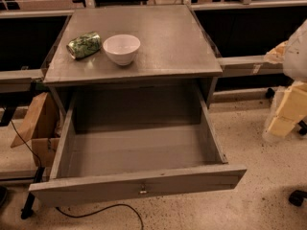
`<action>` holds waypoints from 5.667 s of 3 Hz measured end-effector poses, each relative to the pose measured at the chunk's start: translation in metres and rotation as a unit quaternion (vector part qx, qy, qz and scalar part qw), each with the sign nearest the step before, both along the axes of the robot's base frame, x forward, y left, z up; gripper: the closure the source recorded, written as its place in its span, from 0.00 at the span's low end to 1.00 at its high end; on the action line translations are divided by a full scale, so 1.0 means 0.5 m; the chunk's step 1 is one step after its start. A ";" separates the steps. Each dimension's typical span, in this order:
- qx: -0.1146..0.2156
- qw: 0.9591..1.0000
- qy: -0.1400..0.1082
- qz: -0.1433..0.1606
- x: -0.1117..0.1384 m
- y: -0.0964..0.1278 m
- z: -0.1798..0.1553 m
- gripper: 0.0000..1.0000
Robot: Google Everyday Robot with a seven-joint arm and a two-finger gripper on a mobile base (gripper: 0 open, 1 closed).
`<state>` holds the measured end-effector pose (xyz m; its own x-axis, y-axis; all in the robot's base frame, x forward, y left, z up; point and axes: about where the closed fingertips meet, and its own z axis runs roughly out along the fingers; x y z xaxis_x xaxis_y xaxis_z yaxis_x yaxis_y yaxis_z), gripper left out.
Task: Close top drawer
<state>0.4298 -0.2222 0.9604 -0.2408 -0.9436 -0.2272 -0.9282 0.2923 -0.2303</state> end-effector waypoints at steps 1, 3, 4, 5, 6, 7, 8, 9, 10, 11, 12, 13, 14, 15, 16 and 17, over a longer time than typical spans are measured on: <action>0.038 0.998 0.026 -0.048 -0.064 -0.052 -0.112 0.00; 0.115 0.986 0.072 -0.102 -0.115 -0.081 -0.347 0.00; 0.161 0.978 0.080 -0.102 -0.099 -0.064 -0.478 0.00; 0.179 0.976 0.075 -0.095 -0.079 -0.047 -0.523 0.00; 0.168 0.981 0.057 -0.078 -0.009 0.018 -0.568 0.00; 0.168 0.981 0.057 -0.078 -0.009 0.018 -0.568 0.00; 0.177 0.980 0.059 -0.075 -0.006 0.019 -0.569 0.00; 0.186 0.978 0.041 -0.087 0.024 -0.001 -0.576 0.00; 0.199 0.975 0.006 -0.104 0.074 -0.031 -0.576 0.01; 0.205 0.973 -0.017 -0.105 0.105 -0.038 -0.573 0.23; 0.204 0.974 -0.028 -0.095 0.129 -0.028 -0.571 0.46; 0.203 0.974 -0.032 -0.092 0.133 -0.024 -0.569 0.68; 0.197 0.975 -0.049 -0.089 0.170 -0.017 -0.550 0.98; 0.195 0.975 -0.061 -0.091 0.196 -0.015 -0.534 1.00; 0.192 0.975 -0.066 -0.088 0.220 -0.005 -0.524 0.83; 0.190 0.976 -0.066 -0.083 0.235 0.004 -0.521 0.58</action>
Offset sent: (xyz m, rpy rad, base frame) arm -0.0761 -0.0666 -0.1712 0.2366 0.1541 -0.2710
